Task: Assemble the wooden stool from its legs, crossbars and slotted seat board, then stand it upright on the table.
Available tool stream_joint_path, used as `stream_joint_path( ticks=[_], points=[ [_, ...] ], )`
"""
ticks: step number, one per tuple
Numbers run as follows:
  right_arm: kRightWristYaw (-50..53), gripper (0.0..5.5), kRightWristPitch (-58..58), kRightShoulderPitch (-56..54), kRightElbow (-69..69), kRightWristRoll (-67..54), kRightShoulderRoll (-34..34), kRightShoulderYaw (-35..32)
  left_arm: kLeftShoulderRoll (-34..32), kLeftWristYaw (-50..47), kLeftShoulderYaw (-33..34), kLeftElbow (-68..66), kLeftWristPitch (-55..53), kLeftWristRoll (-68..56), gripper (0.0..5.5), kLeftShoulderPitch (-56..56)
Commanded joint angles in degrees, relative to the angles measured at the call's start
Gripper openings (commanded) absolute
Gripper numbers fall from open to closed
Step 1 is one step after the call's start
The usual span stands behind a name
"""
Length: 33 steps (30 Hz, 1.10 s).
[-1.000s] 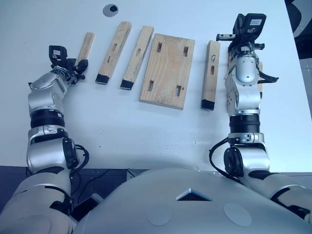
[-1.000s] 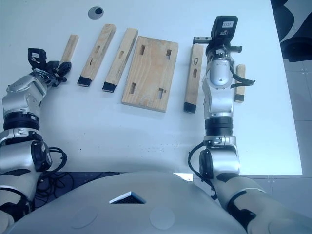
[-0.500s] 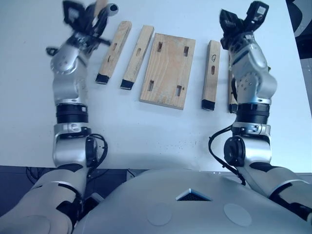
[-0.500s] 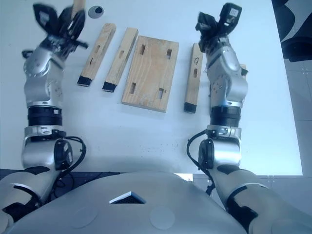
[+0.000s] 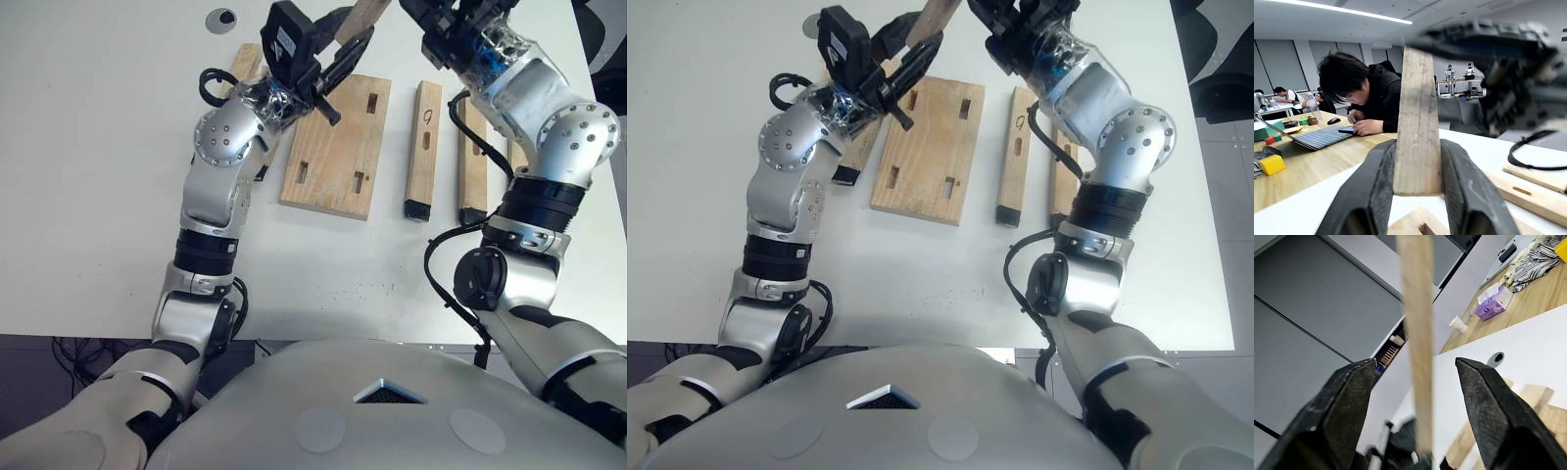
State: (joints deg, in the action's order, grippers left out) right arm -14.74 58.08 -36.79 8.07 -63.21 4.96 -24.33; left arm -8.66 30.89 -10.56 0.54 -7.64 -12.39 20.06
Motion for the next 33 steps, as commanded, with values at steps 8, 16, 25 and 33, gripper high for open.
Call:
stream_joint_path(
  ticks=[8,16,25,33],
  points=[
    [4.3,1.19,0.6,-3.3,5.0,-3.2,2.4,-3.3,-0.5,-0.5,-0.2,-0.4,0.0,1.4,1.23,-1.8],
    [7.6,0.40,-11.8,0.3,-0.1,7.2,-0.5,-0.6,-1.7,-1.3,2.7,-0.2,-2.3,0.4,1.95,-1.4],
    [20.1,0.40,-41.9,15.2,-7.3,32.0,1.0,-4.3,-7.5,-4.7,8.2,-0.6,-9.6,2.0,2.98,0.1],
    [14.7,0.40,-33.4,18.9,-10.8,30.3,5.1,-1.1,-5.9,-16.5,17.4,-6.3,-4.9,3.1,1.96,1.1]
  ],
)
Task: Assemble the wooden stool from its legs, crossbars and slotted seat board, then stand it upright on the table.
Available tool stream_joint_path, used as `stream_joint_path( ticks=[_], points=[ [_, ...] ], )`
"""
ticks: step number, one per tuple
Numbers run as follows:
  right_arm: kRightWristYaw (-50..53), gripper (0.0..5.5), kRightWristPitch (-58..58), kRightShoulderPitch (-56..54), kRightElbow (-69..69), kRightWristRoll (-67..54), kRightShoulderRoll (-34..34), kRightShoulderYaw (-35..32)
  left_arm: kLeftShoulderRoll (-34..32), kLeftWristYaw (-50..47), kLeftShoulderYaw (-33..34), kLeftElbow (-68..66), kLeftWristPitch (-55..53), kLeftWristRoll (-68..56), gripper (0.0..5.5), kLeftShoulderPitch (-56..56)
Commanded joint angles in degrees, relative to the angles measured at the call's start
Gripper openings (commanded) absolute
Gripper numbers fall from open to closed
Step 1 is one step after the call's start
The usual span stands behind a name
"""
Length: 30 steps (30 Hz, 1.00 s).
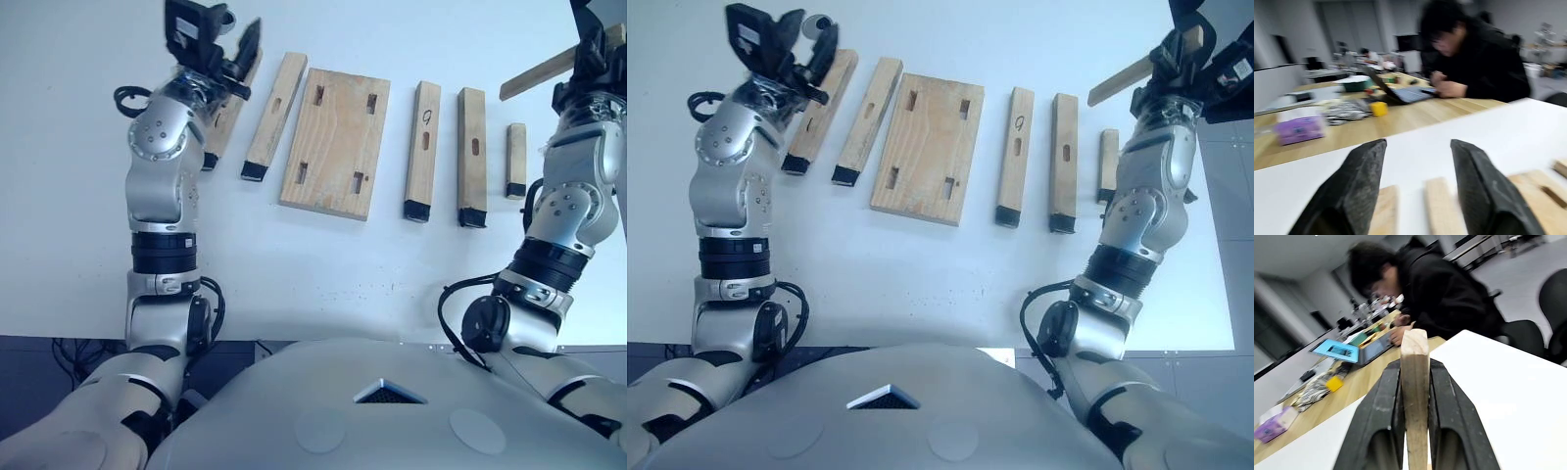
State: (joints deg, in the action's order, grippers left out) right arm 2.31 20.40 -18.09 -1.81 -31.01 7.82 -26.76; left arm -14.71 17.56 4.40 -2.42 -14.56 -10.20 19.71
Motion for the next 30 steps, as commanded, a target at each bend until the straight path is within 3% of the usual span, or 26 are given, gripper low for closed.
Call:
stream_joint_path(
  ticks=[1,10,22,30],
  points=[
    [-3.1,0.40,5.6,1.4,-1.5,-2.3,2.1,1.9,-0.3,-3.7,3.0,-4.8,3.0,1.1,1.87,2.3],
    [-7.1,0.40,12.7,5.3,-3.6,-3.9,7.3,0.7,0.0,-8.1,5.2,-8.7,9.4,2.9,1.87,1.0],
    [-5.9,0.40,14.7,11.5,-6.0,-4.5,5.0,-0.3,-0.7,-9.2,6.1,-8.6,10.2,2.8,1.87,0.3],
    [-3.1,0.40,15.0,9.7,-5.6,-9.1,3.3,-2.9,-1.3,-8.9,5.8,-9.3,10.2,3.2,1.87,1.5]
  ],
)
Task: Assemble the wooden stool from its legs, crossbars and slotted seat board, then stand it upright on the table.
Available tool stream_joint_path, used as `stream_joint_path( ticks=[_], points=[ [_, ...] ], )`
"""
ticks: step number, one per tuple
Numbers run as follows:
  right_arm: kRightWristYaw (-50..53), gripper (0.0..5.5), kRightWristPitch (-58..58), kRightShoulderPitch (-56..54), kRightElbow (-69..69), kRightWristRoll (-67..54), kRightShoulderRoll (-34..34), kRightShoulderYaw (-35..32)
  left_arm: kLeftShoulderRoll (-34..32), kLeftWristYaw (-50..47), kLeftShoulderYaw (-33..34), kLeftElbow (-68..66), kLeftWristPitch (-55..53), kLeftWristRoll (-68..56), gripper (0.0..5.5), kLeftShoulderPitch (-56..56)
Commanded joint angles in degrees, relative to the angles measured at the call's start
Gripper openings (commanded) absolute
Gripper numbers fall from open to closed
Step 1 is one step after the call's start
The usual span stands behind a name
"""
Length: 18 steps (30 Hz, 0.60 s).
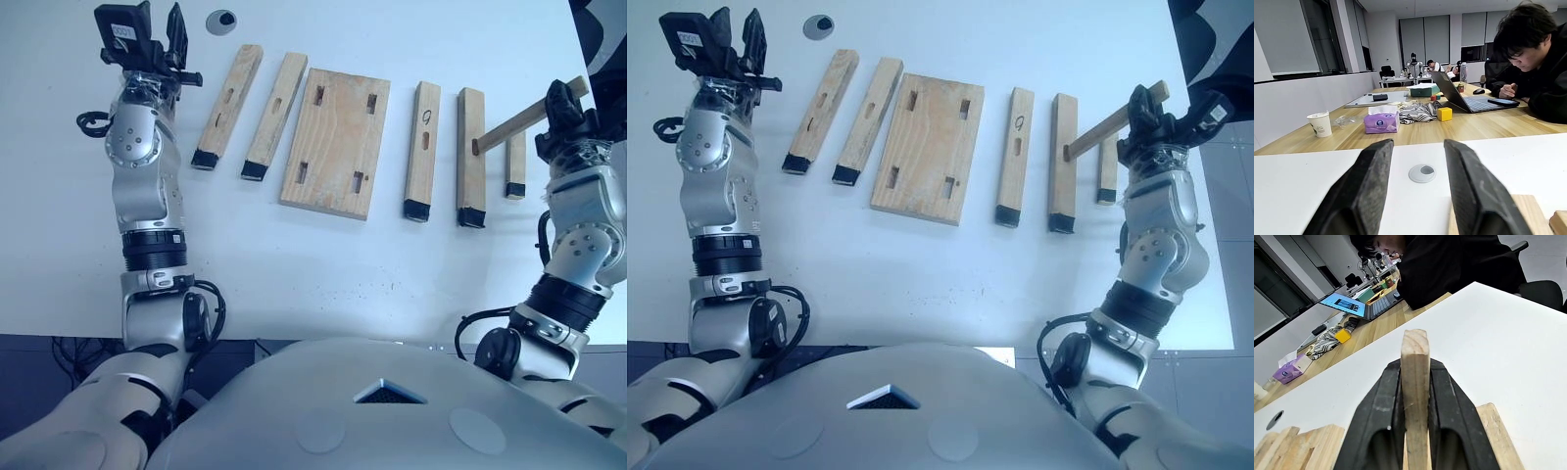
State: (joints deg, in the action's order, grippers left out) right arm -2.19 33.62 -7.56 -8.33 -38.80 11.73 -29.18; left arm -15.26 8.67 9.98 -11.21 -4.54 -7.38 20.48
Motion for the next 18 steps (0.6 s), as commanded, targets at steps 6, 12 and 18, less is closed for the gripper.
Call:
stream_joint_path(
  ticks=[6,12,18],
  points=[
    [2.3,0.40,2.5,-1.1,1.4,-3.1,-0.3,-0.5,-0.4,-0.4,0.2,-0.3,0.3,0.5,1.87,0.4],
    [3.5,0.40,2.3,-2.8,3.5,-5.2,-1.1,-1.7,-0.1,-0.7,0.2,-1.3,0.9,0.4,1.87,1.0],
    [2.6,0.40,2.6,-2.0,4.5,-2.8,0.8,0.2,0.1,-1.0,0.3,-1.9,1.7,0.4,1.87,1.3]
  ],
)
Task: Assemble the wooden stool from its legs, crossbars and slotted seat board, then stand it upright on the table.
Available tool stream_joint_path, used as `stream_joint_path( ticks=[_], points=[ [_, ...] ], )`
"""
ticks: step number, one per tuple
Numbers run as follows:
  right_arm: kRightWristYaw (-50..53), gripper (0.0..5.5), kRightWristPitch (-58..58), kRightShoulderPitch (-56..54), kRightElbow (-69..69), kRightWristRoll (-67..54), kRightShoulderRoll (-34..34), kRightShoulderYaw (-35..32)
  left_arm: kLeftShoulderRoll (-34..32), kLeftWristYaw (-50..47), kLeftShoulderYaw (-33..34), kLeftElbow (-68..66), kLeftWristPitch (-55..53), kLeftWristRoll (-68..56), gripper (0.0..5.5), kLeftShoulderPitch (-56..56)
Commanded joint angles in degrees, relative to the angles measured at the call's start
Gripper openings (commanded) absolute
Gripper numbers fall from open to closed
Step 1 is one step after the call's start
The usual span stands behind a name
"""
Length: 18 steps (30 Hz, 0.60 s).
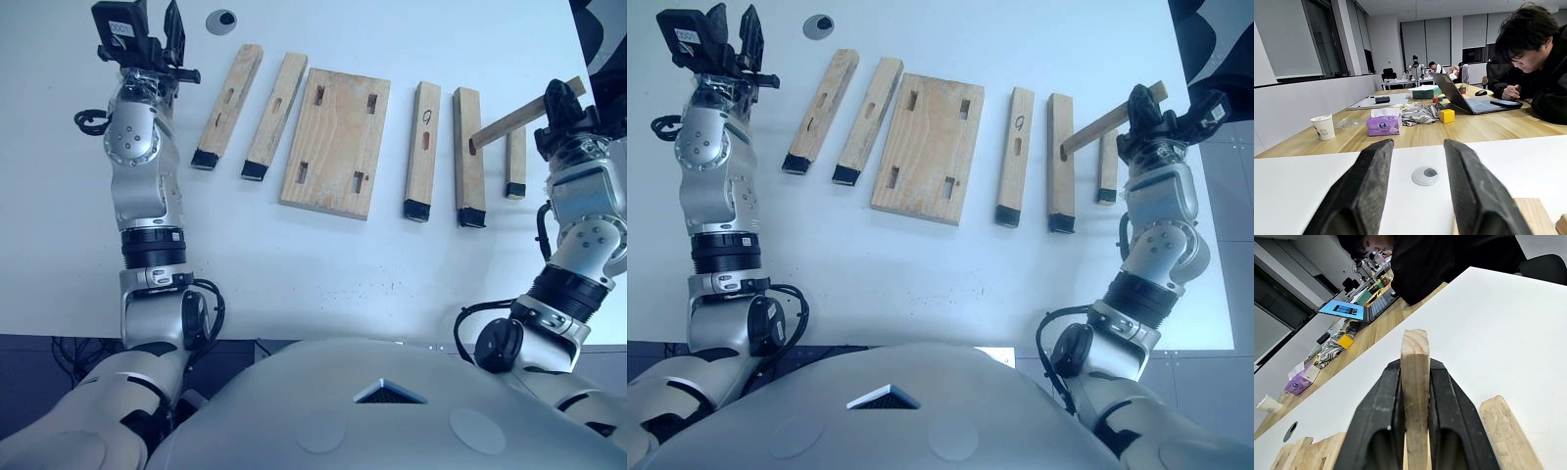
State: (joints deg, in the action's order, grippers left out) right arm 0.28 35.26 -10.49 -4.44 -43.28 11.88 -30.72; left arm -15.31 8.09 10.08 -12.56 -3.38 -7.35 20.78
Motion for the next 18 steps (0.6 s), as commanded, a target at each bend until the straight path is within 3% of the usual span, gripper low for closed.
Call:
stream_joint_path(
  ticks=[1,4,10,18],
  points=[
    [-0.1,0.40,1.0,1.3,0.6,2.5,1.0,2.4,0.1,-0.5,0.2,-0.5,0.6,0.4,1.87,0.9],
    [-0.3,0.40,1.3,1.5,0.4,3.0,1.3,3.0,0.1,-0.6,0.3,-0.3,0.6,0.3,1.87,0.6],
    [1.1,0.40,3.9,-3.0,-1.0,-6.6,0.5,-2.9,0.2,-1.2,0.6,0.3,0.7,0.3,1.87,0.1],
    [0.8,0.40,4.9,-1.5,-1.9,-6.6,1.8,-1.6,0.4,-1.4,0.6,0.2,1.0,0.4,1.87,-0.2]
  ],
)
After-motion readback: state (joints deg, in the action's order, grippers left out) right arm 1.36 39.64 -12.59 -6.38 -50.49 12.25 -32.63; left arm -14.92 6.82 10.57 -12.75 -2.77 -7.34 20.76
